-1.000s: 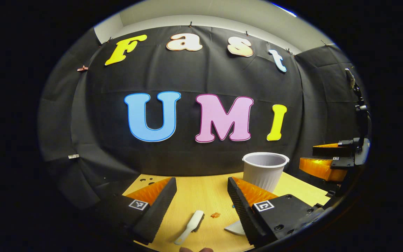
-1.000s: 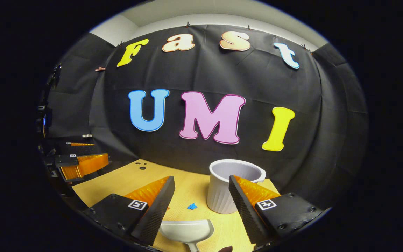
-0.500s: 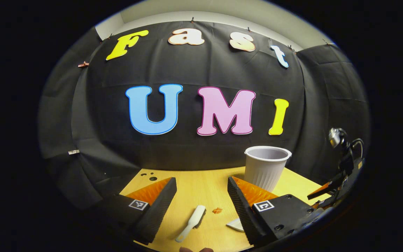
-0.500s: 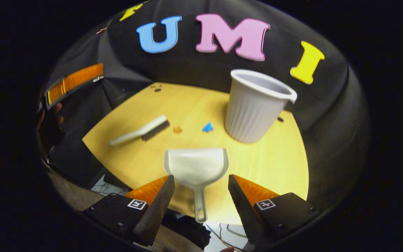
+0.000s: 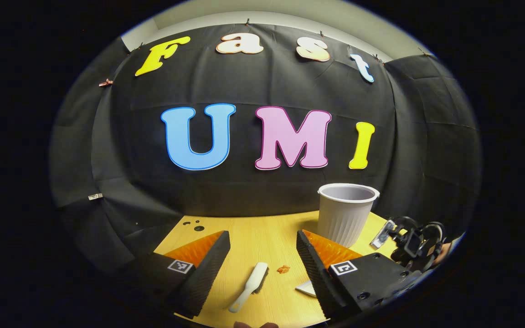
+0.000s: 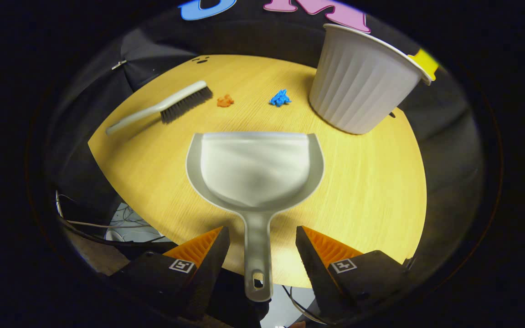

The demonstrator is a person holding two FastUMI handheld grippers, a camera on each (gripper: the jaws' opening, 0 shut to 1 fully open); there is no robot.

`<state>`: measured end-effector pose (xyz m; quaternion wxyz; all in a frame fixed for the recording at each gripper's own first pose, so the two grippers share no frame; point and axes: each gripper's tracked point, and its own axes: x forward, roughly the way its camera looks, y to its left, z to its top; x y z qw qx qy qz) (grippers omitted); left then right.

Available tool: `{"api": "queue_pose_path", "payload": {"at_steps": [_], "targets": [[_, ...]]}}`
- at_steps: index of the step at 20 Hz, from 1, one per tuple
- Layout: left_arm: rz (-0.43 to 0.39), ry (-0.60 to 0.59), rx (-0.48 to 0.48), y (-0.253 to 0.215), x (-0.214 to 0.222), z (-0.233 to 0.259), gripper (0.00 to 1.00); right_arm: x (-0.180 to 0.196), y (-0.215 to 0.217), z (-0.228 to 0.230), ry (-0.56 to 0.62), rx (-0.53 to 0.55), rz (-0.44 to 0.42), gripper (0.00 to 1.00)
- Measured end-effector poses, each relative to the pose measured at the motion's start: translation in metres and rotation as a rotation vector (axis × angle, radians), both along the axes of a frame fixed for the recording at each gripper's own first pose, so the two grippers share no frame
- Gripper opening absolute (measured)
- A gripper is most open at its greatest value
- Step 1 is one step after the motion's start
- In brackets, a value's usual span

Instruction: Pick up the small broom and dustpan from the desktop, sweep the trash into the dustpan with the broom, and then empty the trash into the garbage bin.

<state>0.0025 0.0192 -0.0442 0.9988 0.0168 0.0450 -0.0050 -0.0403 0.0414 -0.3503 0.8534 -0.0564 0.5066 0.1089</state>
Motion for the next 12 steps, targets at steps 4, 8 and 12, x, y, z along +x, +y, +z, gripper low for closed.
{"api": "queue_pose_path", "payload": {"at_steps": [4, 8, 12], "targets": [[0.017, 0.015, -0.005, 0.006, -0.003, -0.006, 0.94, 0.018, 0.004, -0.025, 0.039, -0.015, -0.008, 0.87], [0.036, 0.022, -0.009, 0.012, -0.005, -0.008, 0.94, 0.021, 0.011, -0.036, 0.079, -0.005, -0.002, 0.81], [0.053, 0.040, -0.023, 0.013, -0.002, -0.014, 0.94, 0.027, 0.018, -0.038, 0.107, 0.043, -0.029, 0.72]]}}
